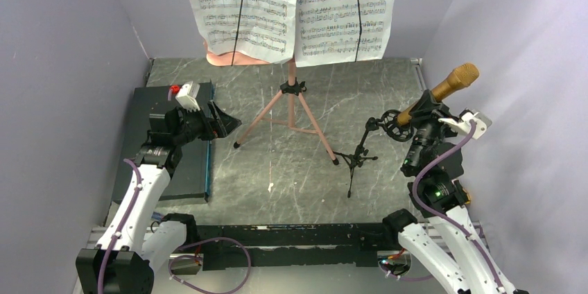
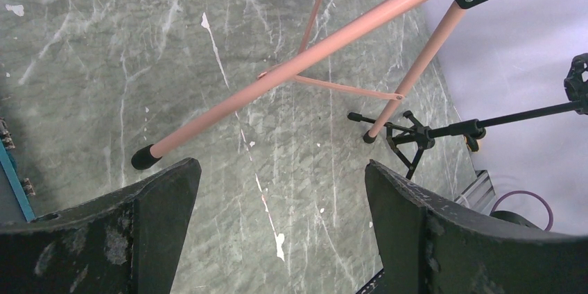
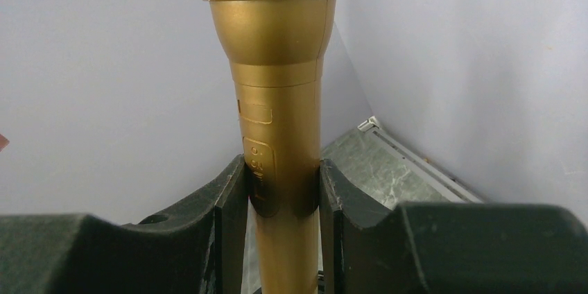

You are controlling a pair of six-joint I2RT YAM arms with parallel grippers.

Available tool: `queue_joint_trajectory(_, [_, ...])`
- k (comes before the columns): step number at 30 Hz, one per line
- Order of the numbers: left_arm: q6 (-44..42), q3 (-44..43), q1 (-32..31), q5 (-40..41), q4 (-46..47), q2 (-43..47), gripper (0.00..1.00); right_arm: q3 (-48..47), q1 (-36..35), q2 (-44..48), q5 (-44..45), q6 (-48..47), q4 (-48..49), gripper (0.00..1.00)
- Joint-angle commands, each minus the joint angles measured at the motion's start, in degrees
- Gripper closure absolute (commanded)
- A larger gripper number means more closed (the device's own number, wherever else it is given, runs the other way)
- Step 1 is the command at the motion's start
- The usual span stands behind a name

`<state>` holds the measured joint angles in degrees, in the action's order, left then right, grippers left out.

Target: Set up the instrument practice props

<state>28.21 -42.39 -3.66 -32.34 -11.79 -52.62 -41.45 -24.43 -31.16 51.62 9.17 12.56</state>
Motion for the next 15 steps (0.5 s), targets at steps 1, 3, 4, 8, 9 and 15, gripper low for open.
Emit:
queue_joint_trajectory(1, [0.53, 0.19, 0.31, -1.51, 2.26, 0.68, 0.06, -1.88, 0.01, -0.47, -3.23, 3.21, -3.22, 1.0])
queue_joint_trajectory(3, [0.53, 0.14, 0.28, -1.5, 2.21, 0.77, 0.06, -1.35, 0.08, -0.53, -3.27, 3.32, -3.58, 1.0])
queue_joint_trajectory(4, [0.53, 0.14, 0.32, -1.46, 2.22, 0.79, 0.06, -0.94, 0.01, -0.42, -3.25, 3.39, -3.5, 1.0])
queue_joint_trajectory(8, [0.62, 0.2, 0.32, -1.5, 2.4, 0.75, 0.06, 0.52, 0.07, 0.12, -3.64, 3.51, -3.58, 1.0])
queue_joint_trajectory(9, [0.62, 0.2, 0.32, -1.5, 2.39, 0.64, 0.06, 0.63, 0.08, 0.13, -3.71, 3.49, -3.78, 1.0])
queue_joint_trajectory(15, [0.88, 0.37, 0.32, -1.67, 2.89, 0.37, 0.06, 0.61, 0.04, -0.48, -4.12, 2.57, -5.66, 1.0])
